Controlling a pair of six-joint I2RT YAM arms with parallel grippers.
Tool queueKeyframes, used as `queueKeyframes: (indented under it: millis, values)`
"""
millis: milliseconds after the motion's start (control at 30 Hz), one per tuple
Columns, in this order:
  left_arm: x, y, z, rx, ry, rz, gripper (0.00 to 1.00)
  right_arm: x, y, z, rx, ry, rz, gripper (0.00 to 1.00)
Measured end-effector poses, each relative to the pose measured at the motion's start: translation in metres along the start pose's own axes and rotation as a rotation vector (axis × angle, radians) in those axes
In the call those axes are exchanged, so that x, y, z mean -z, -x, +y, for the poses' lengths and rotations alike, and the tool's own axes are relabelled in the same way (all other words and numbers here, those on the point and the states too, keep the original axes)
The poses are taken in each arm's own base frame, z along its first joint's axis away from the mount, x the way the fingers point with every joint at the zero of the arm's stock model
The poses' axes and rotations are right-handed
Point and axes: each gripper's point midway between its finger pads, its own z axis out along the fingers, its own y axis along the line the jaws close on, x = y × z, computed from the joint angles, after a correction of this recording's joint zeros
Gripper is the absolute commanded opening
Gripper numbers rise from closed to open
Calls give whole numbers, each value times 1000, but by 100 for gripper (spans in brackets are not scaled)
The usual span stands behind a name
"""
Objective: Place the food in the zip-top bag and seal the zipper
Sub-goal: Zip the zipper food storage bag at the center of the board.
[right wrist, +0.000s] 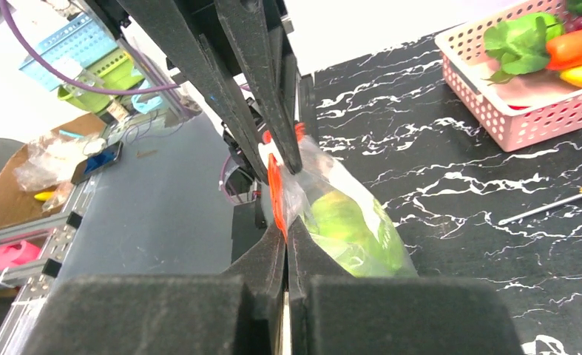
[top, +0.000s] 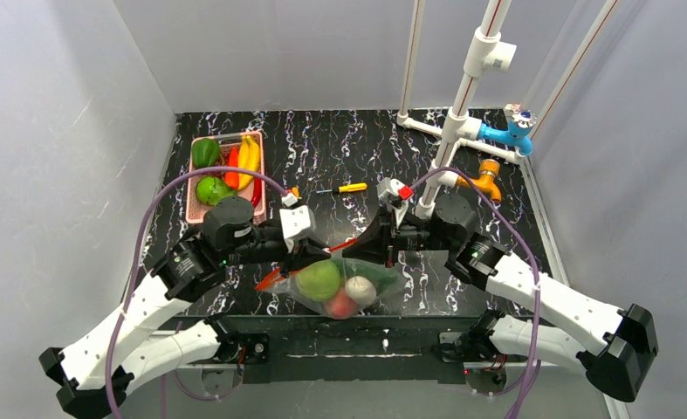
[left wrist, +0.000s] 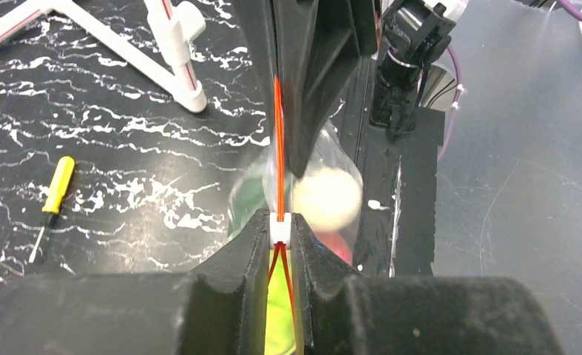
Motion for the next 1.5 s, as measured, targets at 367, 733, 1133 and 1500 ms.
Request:
queueKeyframes:
  millis: [367,733,1133,1500]
  values:
    - [46,-33,-9,40,107,68,0,20,16,-34,-11,-204,-106,1]
    - [75,-62,-15,86,186,139,0,42,18,-64,-16,-402,-153,1]
    - [84,-76,-16,108,218,174,0,65,-1,-89,-44,-578,-148,1]
    - [79,-79,-11,119,227,203,14,70,-5,-92,-28,-602,-126,1]
